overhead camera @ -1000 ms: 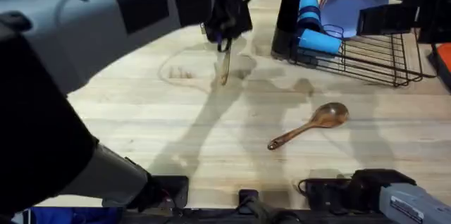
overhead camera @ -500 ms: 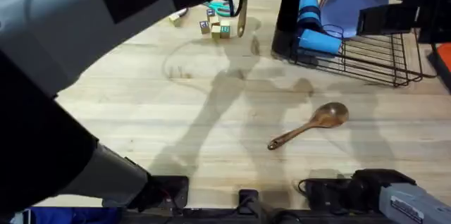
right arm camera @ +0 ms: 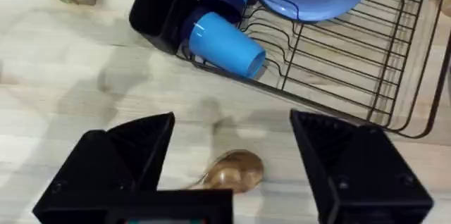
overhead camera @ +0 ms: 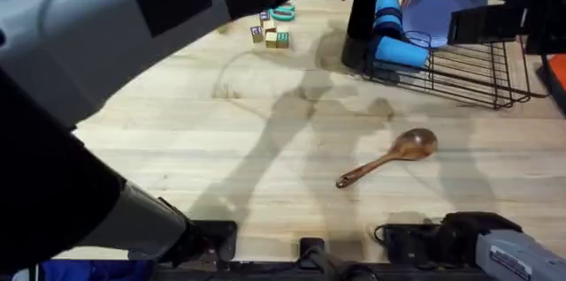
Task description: Pick up the spoon on the table one by one and put them onto the rack
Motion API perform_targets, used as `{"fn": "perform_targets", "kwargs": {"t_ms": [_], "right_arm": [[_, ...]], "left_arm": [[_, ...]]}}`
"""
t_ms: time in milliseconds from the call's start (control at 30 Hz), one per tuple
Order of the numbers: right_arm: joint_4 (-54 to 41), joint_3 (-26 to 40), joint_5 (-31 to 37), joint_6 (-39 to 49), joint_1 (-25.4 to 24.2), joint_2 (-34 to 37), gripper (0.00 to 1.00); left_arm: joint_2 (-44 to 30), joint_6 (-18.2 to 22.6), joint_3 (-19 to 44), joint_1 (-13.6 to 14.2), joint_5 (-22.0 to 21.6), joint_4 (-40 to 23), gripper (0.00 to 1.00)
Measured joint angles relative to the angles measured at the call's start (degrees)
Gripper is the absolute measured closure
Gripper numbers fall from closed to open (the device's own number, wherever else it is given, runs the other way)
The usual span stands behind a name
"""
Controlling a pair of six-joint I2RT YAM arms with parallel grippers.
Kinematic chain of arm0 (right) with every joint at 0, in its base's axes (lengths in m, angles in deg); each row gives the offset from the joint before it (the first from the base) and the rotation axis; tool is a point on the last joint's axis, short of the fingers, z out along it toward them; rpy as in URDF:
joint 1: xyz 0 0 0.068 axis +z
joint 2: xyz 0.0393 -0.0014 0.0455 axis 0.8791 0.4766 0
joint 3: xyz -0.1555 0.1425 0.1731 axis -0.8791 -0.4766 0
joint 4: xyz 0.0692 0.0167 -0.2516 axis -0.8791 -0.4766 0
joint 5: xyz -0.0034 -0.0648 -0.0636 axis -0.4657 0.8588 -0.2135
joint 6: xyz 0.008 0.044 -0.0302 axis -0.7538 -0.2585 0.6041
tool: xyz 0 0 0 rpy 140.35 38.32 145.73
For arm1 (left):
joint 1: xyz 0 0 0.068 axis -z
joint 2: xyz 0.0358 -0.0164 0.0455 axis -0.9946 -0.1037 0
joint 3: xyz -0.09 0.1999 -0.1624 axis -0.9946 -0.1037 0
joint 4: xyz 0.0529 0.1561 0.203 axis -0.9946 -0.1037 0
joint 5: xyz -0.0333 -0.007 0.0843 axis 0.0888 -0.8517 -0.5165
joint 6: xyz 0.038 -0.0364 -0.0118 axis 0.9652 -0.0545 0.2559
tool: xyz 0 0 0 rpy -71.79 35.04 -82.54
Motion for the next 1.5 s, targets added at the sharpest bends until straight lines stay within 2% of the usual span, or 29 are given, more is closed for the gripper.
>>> {"fn": "perform_targets", "kwargs": {"t_ms": [67, 233, 267, 433, 733, 933, 1233, 1333, 1500], "right_arm": [[0.0, 0.0, 0.0, 0.0, 0.0, 0.0, 0.005], [0.0, 0.0, 0.0, 0.0, 0.0, 0.0, 0.005], [0.0, 0.0, 0.0, 0.0, 0.0, 0.0, 0.006], [0.0, 0.0, 0.0, 0.0, 0.0, 0.0, 0.006], [0.0, 0.0, 0.0, 0.0, 0.0, 0.0, 0.005], [0.4, 0.0, 0.0, 0.0, 0.0, 0.0, 0.005], [0.5, 0.0, 0.0, 0.0, 0.0, 0.0, 0.005], [0.5, 0.0, 0.0, 0.0, 0.0, 0.0, 0.005], [0.5, 0.0, 0.0, 0.0, 0.0, 0.0, 0.005]], "left_arm": [[-0.6, 2.3, 0.0, 1.5, 1.4, 6.3, 0.955], [-3.7, 4.7, 0.0, 2.9, 2.3, 12.3, 0.955], [-6.3, 5.1, 0.0, 3.3, 2.6, 15.8, 0.955], [-10.1, 5.5, 0.0, 3.3, 2.6, 19.7, 0.955], [-13.4, 7.5, 0.0, 3.6, 2.6, 19.1, 0.955], [-14.0, 9.6, 0.5, 4.1, 2.6, 14.3, 0.959], [-13.9, 10.3, 3.1, 4.6, 2.6, 8.1, 0.955], [-13.9, 10.5, 3.1, 4.7, 2.7, 9.2, 0.955], [-14.5, 11.3, 1.9, 4.8, 2.8, 14.7, 0.957]]}}
